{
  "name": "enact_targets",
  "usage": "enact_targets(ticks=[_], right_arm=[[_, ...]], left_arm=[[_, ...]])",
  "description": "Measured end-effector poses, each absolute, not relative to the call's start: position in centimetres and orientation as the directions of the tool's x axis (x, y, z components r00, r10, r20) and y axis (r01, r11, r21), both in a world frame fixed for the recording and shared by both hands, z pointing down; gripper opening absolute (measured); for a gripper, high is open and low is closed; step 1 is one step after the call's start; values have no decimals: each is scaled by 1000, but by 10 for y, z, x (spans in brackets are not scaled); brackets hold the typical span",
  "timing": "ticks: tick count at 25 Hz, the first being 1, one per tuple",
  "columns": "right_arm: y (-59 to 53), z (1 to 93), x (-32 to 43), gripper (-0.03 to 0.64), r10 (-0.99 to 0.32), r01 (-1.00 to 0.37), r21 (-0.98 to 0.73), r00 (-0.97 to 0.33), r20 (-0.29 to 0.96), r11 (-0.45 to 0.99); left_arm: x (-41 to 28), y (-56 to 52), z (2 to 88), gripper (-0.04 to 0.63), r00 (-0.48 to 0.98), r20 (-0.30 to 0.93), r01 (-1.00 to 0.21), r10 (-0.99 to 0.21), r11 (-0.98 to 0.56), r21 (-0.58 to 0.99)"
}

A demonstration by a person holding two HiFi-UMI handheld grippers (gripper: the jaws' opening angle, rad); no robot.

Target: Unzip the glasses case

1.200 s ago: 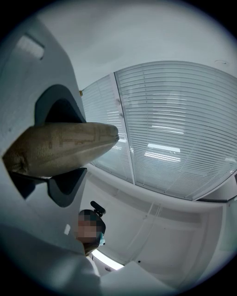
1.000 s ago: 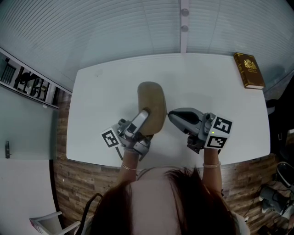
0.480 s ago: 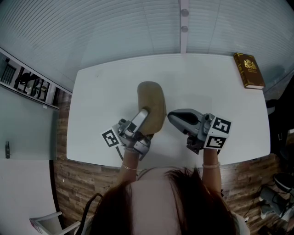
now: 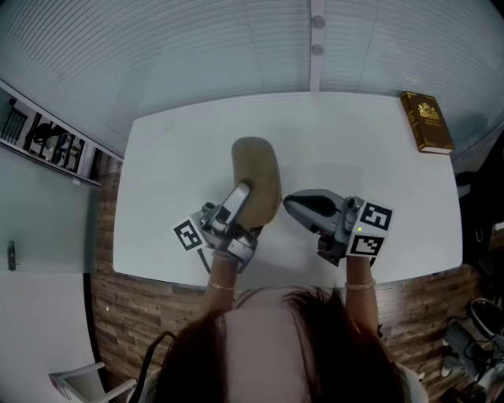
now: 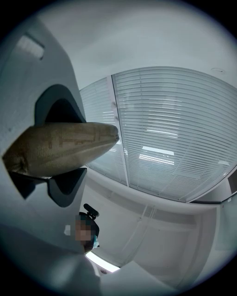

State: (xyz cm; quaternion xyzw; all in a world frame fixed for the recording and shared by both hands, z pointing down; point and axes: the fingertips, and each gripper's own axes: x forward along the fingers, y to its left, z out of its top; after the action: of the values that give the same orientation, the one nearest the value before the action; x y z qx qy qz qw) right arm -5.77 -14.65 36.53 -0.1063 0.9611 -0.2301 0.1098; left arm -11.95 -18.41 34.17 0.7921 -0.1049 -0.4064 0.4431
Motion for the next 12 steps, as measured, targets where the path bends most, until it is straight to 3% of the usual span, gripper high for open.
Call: enact_targets(ticks=[12], right_arm=[[-145, 368, -60, 2, -247, -153, -465, -958, -148, 872]], left_arm=[[-121, -190, 343, 288, 624, -557, 209, -548, -570, 795]])
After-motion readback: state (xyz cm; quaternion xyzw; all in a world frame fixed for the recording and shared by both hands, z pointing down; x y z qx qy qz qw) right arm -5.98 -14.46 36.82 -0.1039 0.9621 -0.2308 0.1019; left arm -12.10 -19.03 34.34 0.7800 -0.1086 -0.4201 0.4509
